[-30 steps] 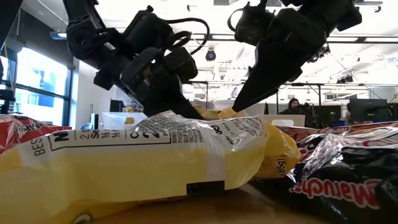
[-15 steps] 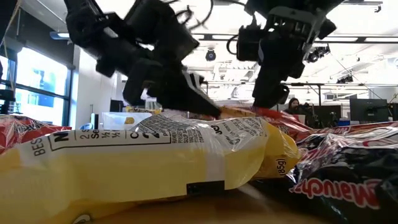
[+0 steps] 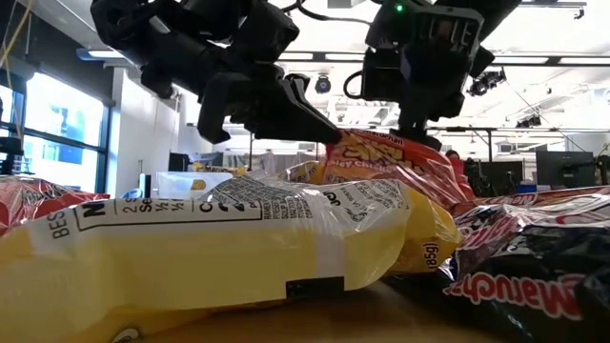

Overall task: Sort Maruchan noodles
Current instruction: Put the orange noodle pack into the gray bin

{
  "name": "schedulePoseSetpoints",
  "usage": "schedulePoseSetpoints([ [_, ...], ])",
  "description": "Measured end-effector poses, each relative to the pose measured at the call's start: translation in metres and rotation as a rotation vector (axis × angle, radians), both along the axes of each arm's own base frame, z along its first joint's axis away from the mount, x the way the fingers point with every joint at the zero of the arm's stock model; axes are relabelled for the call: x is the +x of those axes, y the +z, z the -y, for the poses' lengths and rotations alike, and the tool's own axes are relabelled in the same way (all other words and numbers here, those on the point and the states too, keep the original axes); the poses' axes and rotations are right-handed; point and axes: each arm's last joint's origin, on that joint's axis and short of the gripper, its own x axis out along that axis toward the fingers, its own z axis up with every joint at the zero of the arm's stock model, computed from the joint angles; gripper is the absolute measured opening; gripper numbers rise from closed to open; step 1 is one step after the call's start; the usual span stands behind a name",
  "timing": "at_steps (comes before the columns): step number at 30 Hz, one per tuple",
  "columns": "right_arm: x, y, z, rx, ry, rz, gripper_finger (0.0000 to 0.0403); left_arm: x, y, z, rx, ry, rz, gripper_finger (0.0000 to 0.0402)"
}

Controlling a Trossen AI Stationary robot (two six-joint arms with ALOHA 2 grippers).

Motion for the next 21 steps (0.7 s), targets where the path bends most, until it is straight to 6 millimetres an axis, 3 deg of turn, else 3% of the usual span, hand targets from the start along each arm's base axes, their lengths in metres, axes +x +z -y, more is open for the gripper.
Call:
schedulePoseSetpoints([
  [7,0.005,-0.011,-0.008,-0.02,0.053,0.004,0.0236,0.0,0.0,0.0,-0.006,0.003,0.001,0.0],
  [15,0.009,-0.011,-0.01,-0.026,0.052,0.047,0.0177,-0.001,0.003,0.0,0.004,-0.001,0.008,0.0],
  [21,0.009,-0.011,-0.001,-0.028,0.027,0.047,0.0197,-0.002,0.008,0.005,0.028,-0.022,0.029,0.0],
])
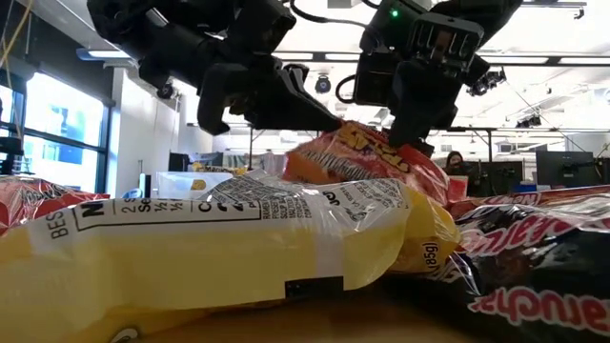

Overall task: Sort Maruchan noodles
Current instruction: Put the orange noodle pack into the gray bin

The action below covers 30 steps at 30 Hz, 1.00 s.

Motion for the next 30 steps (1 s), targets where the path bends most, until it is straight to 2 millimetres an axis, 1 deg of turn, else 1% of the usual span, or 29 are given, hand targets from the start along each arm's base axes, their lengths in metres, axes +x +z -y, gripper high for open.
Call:
schedulePoseSetpoints([
  [5,0.001,0.001,0.002,-0.018,0.031,0.038,0.0258,-0.001,0.0,0.004,0.013,-0.013,0.0,0.0],
  [7,0.001,0.002,0.0,-0.021,0.065,0.058,0.0277,-0.001,0.0,0.005,0.028,-0.007,0.001,0.0],
  [10,0.001,0.003,-0.002,0.014,0.127,0.082,0.0286,-0.001,0.0,0.005,0.028,-0.005,0.005,0.0],
  [12,0.001,0.003,-0.002,0.025,0.126,0.087,0.0284,-0.001,0.0,0.005,0.028,-0.005,0.006,0.0],
  [17,0.003,0.001,-0.004,0.041,0.112,0.074,0.0256,-0.001,0.001,0.005,0.024,-0.004,0.009,0.0],
  [23,0.01,-0.013,-0.009,0.069,0.103,0.047,0.0211,-0.001,0.001,0.005,0.021,0.001,0.008,0.0],
  [26,0.012,-0.014,-0.011,0.063,0.098,0.057,0.018,-0.001,0.002,0.005,0.012,0.009,0.01,0.0],
  [30,0.012,-0.013,-0.011,0.032,0.072,0.062,0.0127,-0.001,0.003,0.004,-0.023,0.043,0.007,0.0002],
])
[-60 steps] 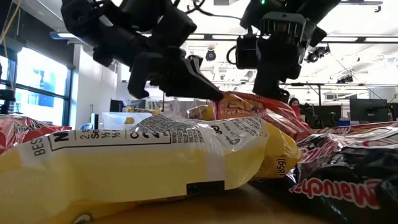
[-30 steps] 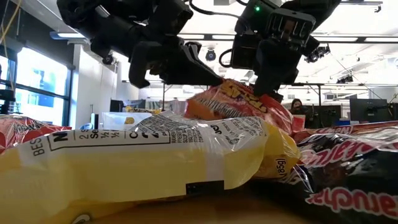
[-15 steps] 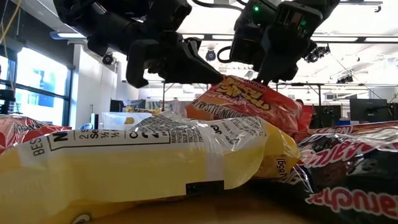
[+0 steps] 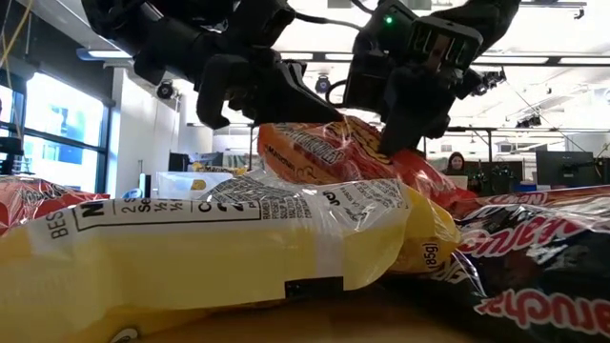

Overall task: Sort Maruchan noodles
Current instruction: Put the orange noodle pack into the gray bin

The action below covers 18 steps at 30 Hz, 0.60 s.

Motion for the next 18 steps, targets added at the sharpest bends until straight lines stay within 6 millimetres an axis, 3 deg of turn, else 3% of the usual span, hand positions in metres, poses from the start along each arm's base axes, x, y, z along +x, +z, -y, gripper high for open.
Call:
schedulePoseSetpoints([
  [5,0.002,0.001,0.0,-0.001,-0.012,0.018,0.006,-0.008,0.016,-0.002,-0.015,0.023,-0.015,0.0022],
  [10,0.003,0.005,0.0,0.0,-0.018,0.049,0.0009,-0.027,0.043,-0.008,-0.036,0.055,-0.004,0.005],
  [15,0.008,0.013,0.001,0.0,-0.036,0.062,0.0006,-0.059,0.054,-0.017,-0.08,0.093,0.061,0.0063],
  [18,0.015,0.024,0.001,0.006,-0.046,0.058,0.0005,-0.08,0.049,-0.025,-0.125,0.137,0.123,0.0058],
])
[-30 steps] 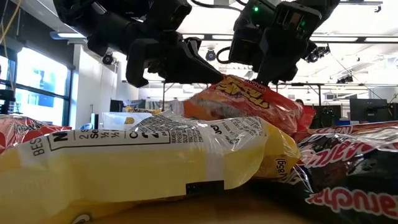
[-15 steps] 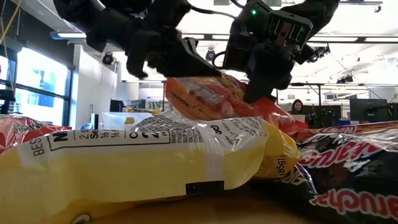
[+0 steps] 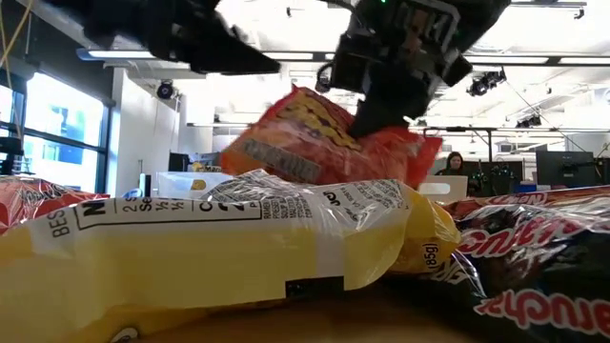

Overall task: Sort Maruchan noodles
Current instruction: Put the orange noodle pack into the gray bin

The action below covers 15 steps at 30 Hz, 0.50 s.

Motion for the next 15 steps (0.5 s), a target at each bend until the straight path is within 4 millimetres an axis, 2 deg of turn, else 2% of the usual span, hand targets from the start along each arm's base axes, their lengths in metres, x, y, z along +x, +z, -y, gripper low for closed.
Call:
schedulePoseSetpoints([
  [4,0.012,0.027,0.003,-0.042,-0.044,-0.029,0.0001,-0.026,-0.006,-0.008,-0.03,0.046,0.133,0.0046],
  [9,0.027,0.082,0.018,-0.145,-0.176,-0.056,0.0,-0.05,-0.012,-0.021,-0.027,0.139,0.225,0.0034],
  [12,0.031,0.123,0.039,-0.209,-0.333,-0.052,0.0,-0.057,-0.013,-0.027,-0.026,0.183,0.242,0.0029],
  [15,0.025,0.157,0.073,-0.255,-0.562,-0.082,0.0,-0.062,-0.013,-0.031,-0.036,0.232,0.255,0.0024],
])
